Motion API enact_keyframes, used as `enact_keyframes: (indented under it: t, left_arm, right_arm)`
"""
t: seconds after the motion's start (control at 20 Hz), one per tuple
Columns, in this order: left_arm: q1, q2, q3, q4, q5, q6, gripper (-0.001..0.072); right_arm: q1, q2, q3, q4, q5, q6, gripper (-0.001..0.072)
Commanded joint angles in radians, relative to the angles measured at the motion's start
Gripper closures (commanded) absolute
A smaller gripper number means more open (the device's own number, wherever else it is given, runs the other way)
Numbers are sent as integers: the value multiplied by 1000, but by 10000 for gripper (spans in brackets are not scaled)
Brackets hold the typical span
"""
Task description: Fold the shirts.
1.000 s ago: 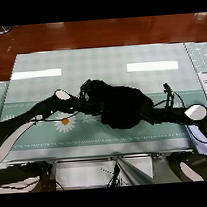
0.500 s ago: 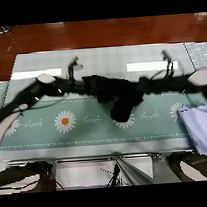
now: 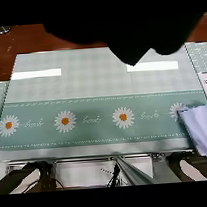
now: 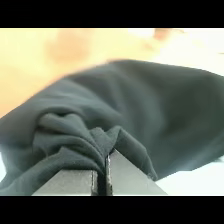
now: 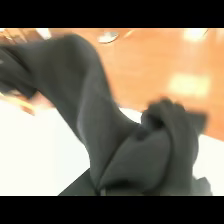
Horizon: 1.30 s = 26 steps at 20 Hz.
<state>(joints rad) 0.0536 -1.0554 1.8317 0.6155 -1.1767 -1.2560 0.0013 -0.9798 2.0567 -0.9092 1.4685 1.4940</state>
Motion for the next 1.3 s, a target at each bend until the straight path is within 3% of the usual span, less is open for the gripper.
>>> enact_keyframes:
  t: [0.0,0.1,0.35,0.5,0.65,0.75,0.9,1.0,1.1,1.25]
  left_arm:
    - [80,199,112,325,-93,-64,683]
    - [81,300,112,458,-117,-103,683]
    - [81,403,101,459,-292,-159,682]
    - [81,418,-40,446,-419,-204,683]
    - [81,458,-355,444,-443,-212,682]
    - [81,466,-593,453,-365,-192,682]
    - [77,409,-914,449,-71,-193,682]
    - [63,306,-1049,406,65,-184,682]
    - [41,159,-1089,308,163,-119,681]
    - [35,-86,-1025,160,196,-22,681]
  right_arm:
    - [-6,102,126,-195,171,22,690]
    - [-6,159,127,-288,215,53,690]
    - [-6,214,40,-272,386,63,690]
    - [-6,287,-222,-283,375,65,690]
    - [-6,357,-583,-306,245,54,690]
    - [-6,364,-803,-378,96,62,690]
    - [-7,260,-966,-530,-158,142,691]
    - [-7,118,-945,-533,-283,166,690]
    - [-6,-42,-885,-504,-365,166,690]
    - [-7,-288,-773,-400,-376,143,690]
